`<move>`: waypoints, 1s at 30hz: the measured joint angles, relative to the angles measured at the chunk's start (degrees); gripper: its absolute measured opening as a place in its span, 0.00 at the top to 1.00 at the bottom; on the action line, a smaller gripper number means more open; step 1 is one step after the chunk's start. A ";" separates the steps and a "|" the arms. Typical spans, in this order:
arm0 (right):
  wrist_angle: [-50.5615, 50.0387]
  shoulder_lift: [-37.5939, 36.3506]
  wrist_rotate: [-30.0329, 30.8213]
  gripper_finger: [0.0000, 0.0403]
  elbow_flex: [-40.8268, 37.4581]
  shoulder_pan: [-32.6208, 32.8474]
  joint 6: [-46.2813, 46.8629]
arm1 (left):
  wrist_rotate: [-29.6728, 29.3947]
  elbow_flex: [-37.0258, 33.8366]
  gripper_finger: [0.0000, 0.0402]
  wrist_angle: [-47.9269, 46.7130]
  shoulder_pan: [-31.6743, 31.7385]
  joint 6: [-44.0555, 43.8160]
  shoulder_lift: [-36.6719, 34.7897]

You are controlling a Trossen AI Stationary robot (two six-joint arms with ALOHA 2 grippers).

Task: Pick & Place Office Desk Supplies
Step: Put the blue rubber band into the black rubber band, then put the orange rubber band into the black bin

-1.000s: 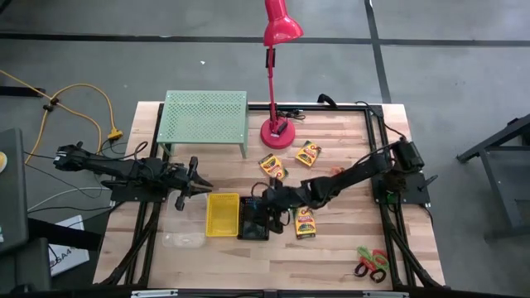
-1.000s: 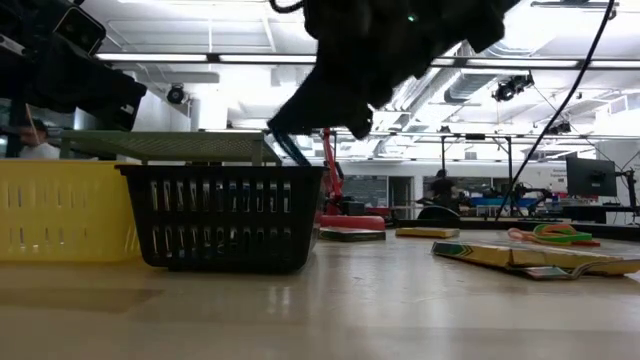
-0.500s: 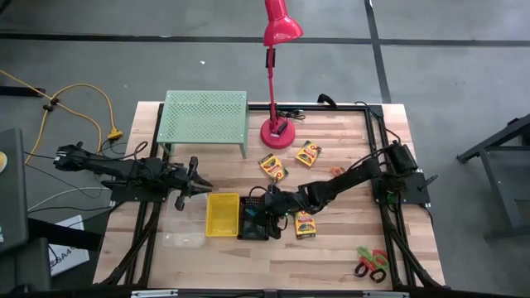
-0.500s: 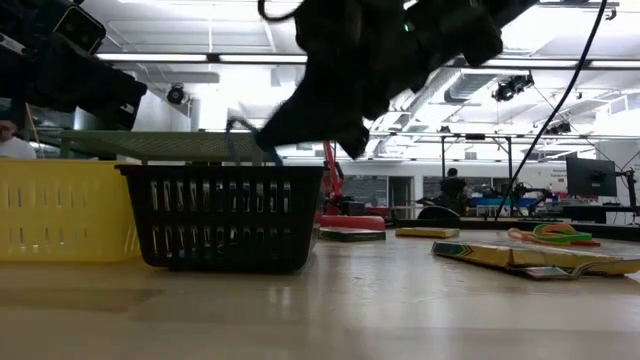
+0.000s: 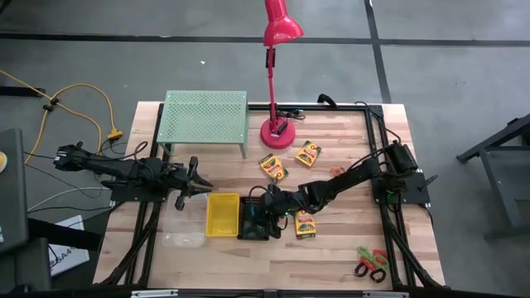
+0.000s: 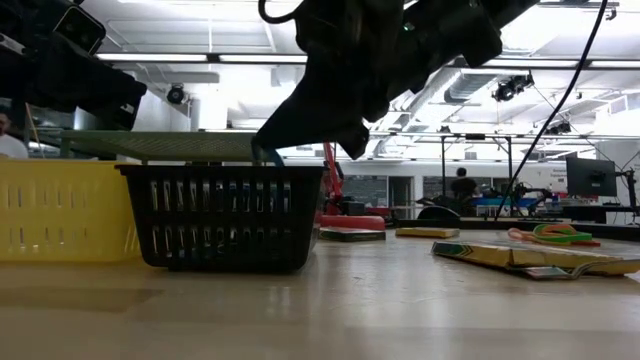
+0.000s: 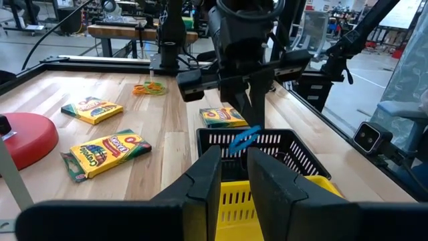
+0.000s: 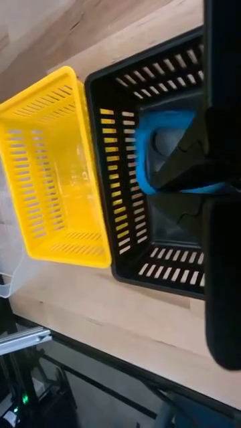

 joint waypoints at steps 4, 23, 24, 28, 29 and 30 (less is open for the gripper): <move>0.05 0.00 -0.09 0.92 0.00 0.00 -0.04 | 0.00 0.00 0.82 0.00 0.00 -0.01 0.00; 0.06 0.00 0.44 0.82 0.00 -0.02 0.13 | 0.00 0.00 0.82 -0.02 -0.01 -0.01 0.00; 0.06 0.00 0.47 0.82 0.00 -0.02 0.13 | 0.00 0.00 0.82 -0.02 0.00 0.00 0.00; 0.06 0.00 1.01 0.82 0.00 -0.04 0.13 | 0.00 0.00 0.82 -0.02 -0.01 -0.01 0.00; 0.08 -0.01 1.56 0.82 0.00 -0.04 0.13 | 0.00 0.00 0.82 -0.02 -0.02 0.00 0.00; 0.06 -0.02 2.08 0.82 0.00 -0.04 0.13 | 0.00 0.00 0.82 -0.02 -0.02 -0.01 0.00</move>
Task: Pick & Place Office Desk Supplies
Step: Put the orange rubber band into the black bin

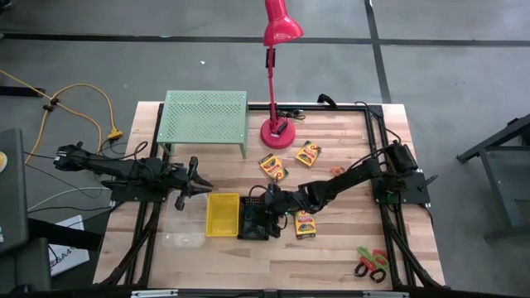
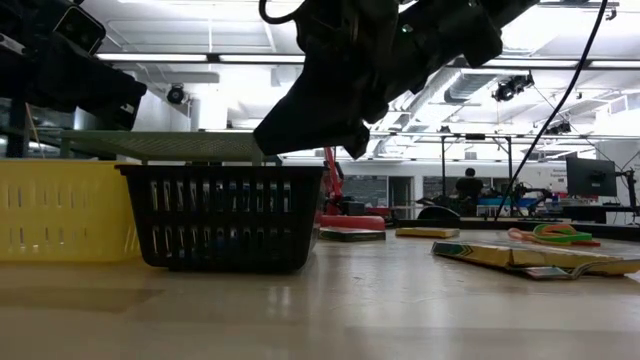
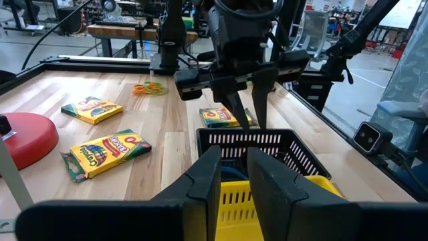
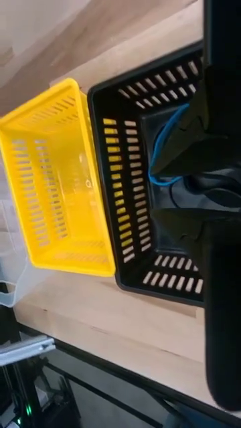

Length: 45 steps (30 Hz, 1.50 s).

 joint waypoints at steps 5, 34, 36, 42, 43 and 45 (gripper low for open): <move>-0.28 -0.35 0.71 0.82 0.00 -0.78 -0.83 | 0.00 0.00 0.82 0.00 0.01 0.01 0.00; -32.26 -9.86 -5.71 0.82 0.02 -12.30 8.35 | 0.00 0.00 0.82 0.00 0.00 0.00 0.11; -37.80 -9.86 -5.42 0.82 -0.03 -12.79 10.21 | 0.00 0.00 0.82 0.00 0.01 0.00 0.09; -43.05 -13.83 -6.17 0.82 -5.12 -14.10 15.14 | 0.00 0.00 0.82 0.00 0.02 -0.01 0.11; -43.11 -14.78 -6.03 0.82 -6.71 -14.20 16.02 | 0.00 0.00 0.82 0.02 0.00 0.01 0.09; -41.59 -16.83 -5.62 0.82 -9.68 -14.33 17.65 | 0.00 0.00 0.82 0.00 0.01 0.01 0.11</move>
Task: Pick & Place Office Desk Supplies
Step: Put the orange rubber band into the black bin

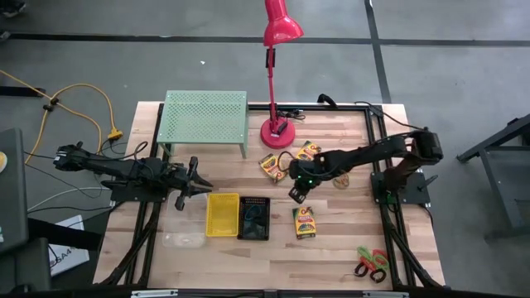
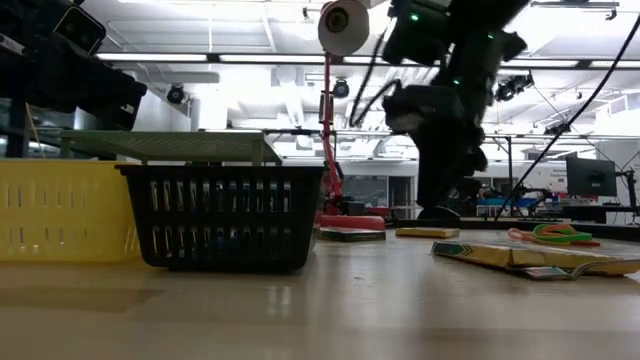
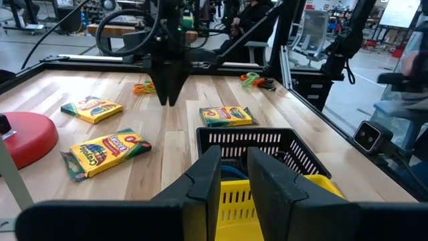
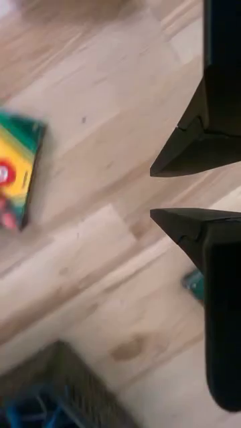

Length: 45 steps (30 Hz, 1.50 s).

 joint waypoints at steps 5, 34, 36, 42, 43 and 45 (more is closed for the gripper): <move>0.89 -7.18 2.35 0.82 -7.10 -0.52 2.21 | 0.00 0.00 0.82 0.01 -0.01 0.00 0.01; -29.10 -20.37 10.09 0.82 -11.85 -1.01 15.62 | 0.00 0.00 0.82 0.00 -0.01 0.00 0.44; -29.09 -20.37 9.89 0.82 -11.85 -1.01 15.39 | 0.00 0.00 0.82 0.01 0.00 -0.01 0.44; -28.72 -17.60 11.85 0.82 -11.82 -0.51 13.66 | 0.00 0.00 0.82 0.01 0.01 -0.01 0.44; -28.70 -16.85 12.08 0.82 -11.82 -0.48 13.56 | 0.00 0.00 0.82 0.02 0.00 0.00 0.44; -28.72 -15.37 12.56 0.82 -11.82 -0.46 12.94 | 0.00 0.00 0.82 0.01 0.00 0.00 0.44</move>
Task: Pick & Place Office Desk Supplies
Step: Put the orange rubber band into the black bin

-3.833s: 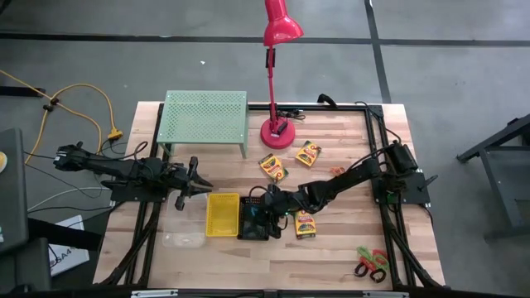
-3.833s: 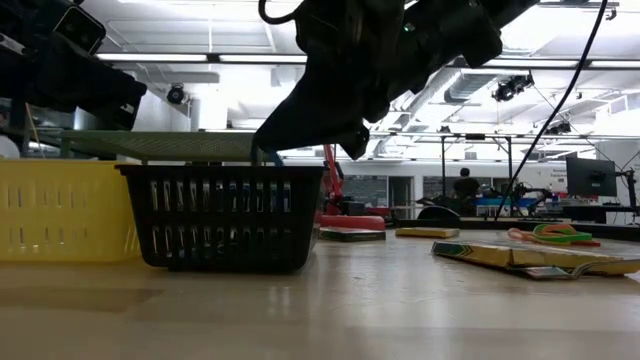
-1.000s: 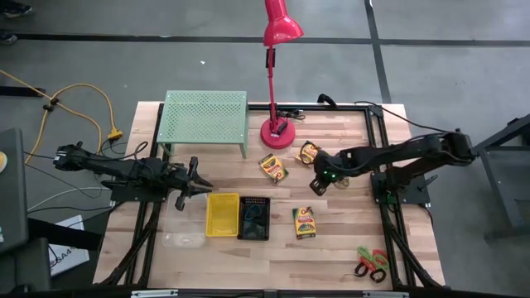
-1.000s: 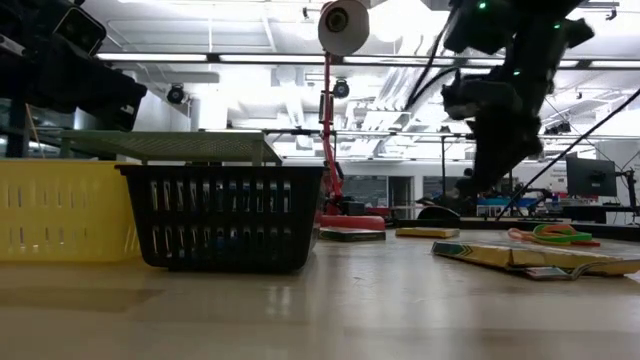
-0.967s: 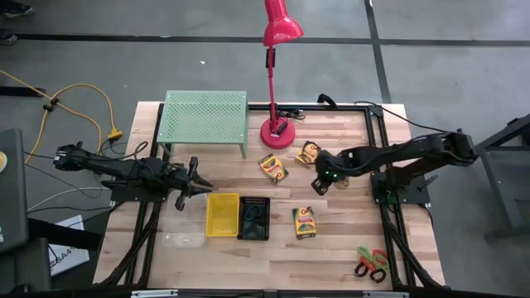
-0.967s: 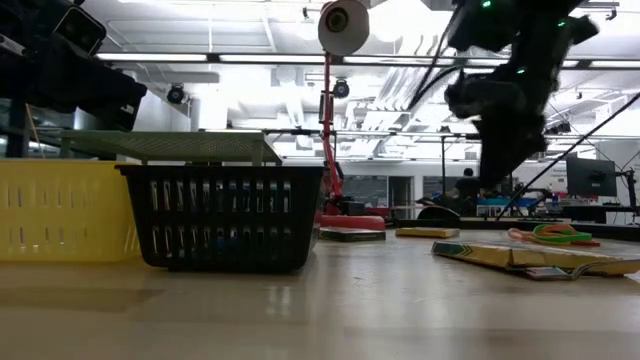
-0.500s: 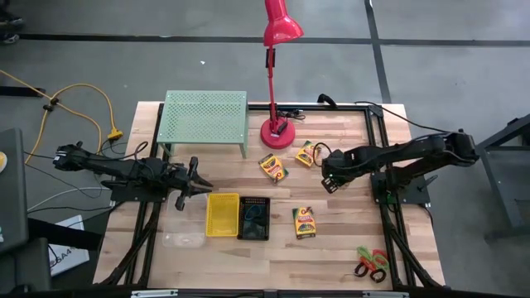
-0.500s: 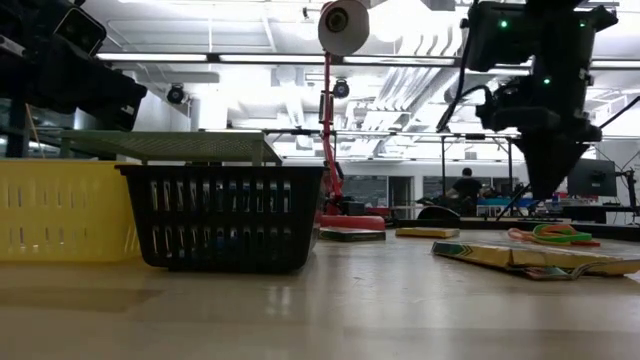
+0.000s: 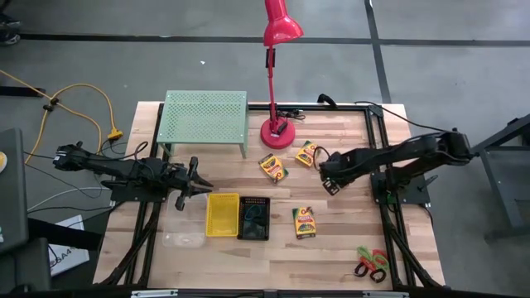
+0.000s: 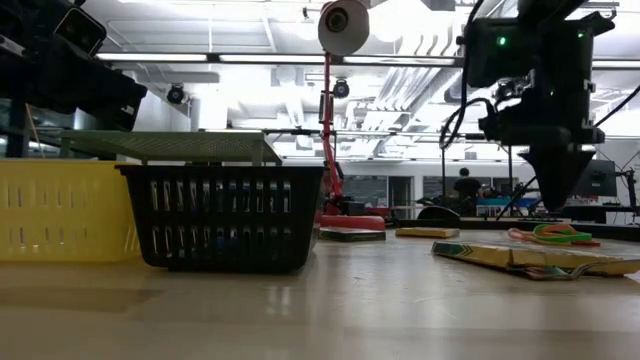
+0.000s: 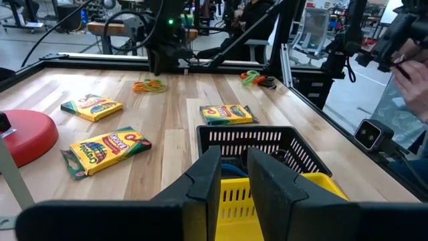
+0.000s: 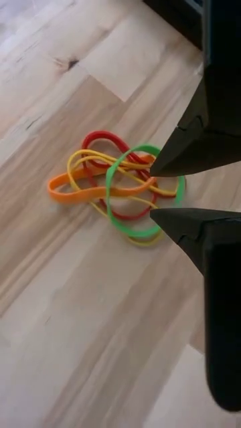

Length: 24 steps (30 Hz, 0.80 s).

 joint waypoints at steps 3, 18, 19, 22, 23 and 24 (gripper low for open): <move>0.02 1.87 0.28 0.82 0.00 -0.07 -0.67 | 0.00 0.00 0.82 0.01 -0.01 0.00 0.00; 2.11 4.40 1.92 0.82 0.00 -0.07 -4.72 | 0.00 0.00 0.82 0.00 -0.01 0.00 0.00; 2.18 4.42 1.94 0.82 0.00 -0.07 -5.29 | 0.00 0.00 0.82 0.01 -0.01 -0.01 0.00; 2.85 4.41 1.97 0.82 0.00 -0.07 -6.83 | 0.00 0.00 0.82 0.01 -0.01 0.00 0.00; 2.82 4.41 1.97 0.82 0.00 -0.07 -7.20 | 0.00 0.00 0.82 0.01 -0.01 -0.02 0.00; 2.72 4.42 1.96 0.82 0.00 -0.07 -7.73 | 0.00 0.00 0.82 -0.01 0.01 -0.01 0.00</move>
